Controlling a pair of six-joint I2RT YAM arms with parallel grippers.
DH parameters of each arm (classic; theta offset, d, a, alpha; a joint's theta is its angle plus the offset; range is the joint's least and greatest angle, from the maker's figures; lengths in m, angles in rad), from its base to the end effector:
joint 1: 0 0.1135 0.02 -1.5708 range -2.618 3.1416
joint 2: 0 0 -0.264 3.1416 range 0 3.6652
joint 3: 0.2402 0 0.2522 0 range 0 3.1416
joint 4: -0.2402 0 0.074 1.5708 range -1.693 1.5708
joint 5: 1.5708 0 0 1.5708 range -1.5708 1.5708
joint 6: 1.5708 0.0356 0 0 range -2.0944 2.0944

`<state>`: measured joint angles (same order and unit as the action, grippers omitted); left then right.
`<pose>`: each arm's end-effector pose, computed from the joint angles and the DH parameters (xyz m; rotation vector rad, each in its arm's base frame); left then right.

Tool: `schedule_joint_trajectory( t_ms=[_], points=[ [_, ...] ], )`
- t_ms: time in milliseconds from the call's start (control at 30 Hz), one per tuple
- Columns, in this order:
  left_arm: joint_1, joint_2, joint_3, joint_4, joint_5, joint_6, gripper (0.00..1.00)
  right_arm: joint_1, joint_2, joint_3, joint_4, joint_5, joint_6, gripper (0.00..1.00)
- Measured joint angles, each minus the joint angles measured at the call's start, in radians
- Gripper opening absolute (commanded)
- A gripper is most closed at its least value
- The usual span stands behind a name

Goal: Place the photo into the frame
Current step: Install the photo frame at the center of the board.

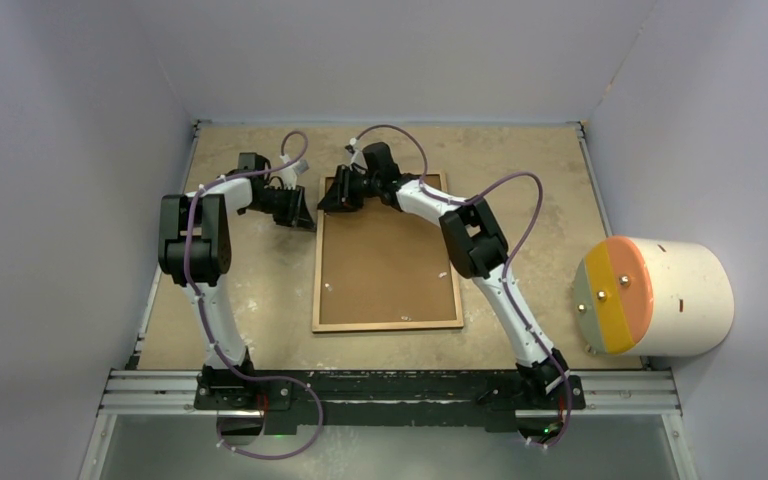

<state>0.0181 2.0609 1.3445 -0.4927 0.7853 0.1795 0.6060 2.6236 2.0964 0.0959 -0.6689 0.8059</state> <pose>0.4039 -0.0179 0.1381 0.3960 2.5134 -0.9999 0.4673 0.3507 0.1302 -0.2694 2.2515 1.5052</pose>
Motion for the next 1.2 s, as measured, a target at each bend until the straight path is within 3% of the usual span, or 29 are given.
schedule_joint_trajectory(
  t_ms=[233,367,533,767,967,1200],
  points=[
    [0.000,0.000,0.002,-0.003,-0.004,0.000,0.20,-0.002,0.005,0.014,-0.010,-0.019,-0.014,0.35],
    [0.000,0.000,0.007,-0.014,-0.006,0.007,0.21,-0.001,0.002,0.020,-0.027,-0.014,-0.029,0.56],
    [0.018,0.000,0.019,-0.062,-0.007,0.030,0.29,0.009,-0.117,-0.067,-0.040,0.079,-0.076,0.67],
    [0.056,-0.080,-0.042,-0.120,0.016,0.067,0.46,0.014,-0.465,-0.394,0.057,0.155,-0.092,0.62],
    [0.047,-0.159,-0.142,-0.149,0.062,0.092,0.46,0.039,-0.615,-0.715,0.146,0.150,-0.089,0.56],
    [0.044,-0.159,-0.217,-0.161,0.073,0.103,0.39,0.133,-0.614,-0.838,0.135,0.142,-0.092,0.50]
  ],
)
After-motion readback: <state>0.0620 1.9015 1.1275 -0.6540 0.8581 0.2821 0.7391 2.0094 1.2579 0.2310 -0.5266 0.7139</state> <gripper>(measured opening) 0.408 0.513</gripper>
